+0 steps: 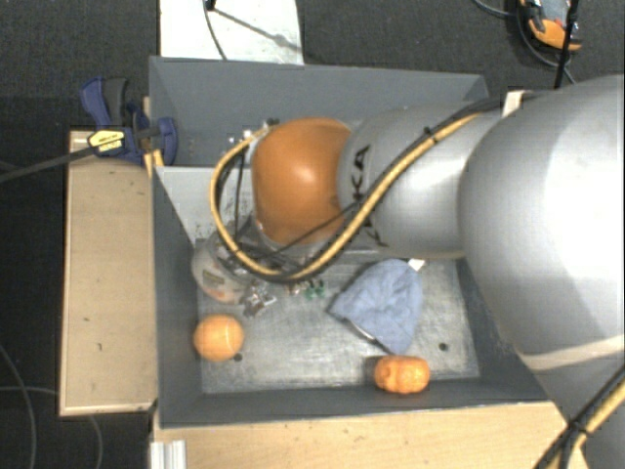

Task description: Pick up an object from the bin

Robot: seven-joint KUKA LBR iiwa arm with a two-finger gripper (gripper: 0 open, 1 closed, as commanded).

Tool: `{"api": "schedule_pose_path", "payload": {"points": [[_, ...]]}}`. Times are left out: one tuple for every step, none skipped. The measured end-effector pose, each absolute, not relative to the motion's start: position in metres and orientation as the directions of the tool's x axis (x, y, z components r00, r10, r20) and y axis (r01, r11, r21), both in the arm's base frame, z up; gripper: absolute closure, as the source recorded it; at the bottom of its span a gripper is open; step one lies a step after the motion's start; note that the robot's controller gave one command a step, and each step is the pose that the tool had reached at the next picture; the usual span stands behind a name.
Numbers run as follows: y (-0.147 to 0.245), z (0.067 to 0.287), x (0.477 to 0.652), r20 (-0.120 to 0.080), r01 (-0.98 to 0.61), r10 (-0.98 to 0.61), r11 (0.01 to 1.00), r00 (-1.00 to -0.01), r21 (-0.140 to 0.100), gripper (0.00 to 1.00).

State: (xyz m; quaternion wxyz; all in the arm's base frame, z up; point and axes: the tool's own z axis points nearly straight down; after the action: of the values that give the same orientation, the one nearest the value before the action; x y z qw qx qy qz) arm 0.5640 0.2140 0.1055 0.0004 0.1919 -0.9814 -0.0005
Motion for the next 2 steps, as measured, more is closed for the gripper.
{"api": "schedule_pose_path", "payload": {"points": [[0.214,0.115,0.564,0.000,-0.376,-0.376,0.926,-0.926,0.001,1.00],[0.214,0.132,0.562,0.005,-0.376,-0.376,0.927,-0.927,0.001,1.00]]}}
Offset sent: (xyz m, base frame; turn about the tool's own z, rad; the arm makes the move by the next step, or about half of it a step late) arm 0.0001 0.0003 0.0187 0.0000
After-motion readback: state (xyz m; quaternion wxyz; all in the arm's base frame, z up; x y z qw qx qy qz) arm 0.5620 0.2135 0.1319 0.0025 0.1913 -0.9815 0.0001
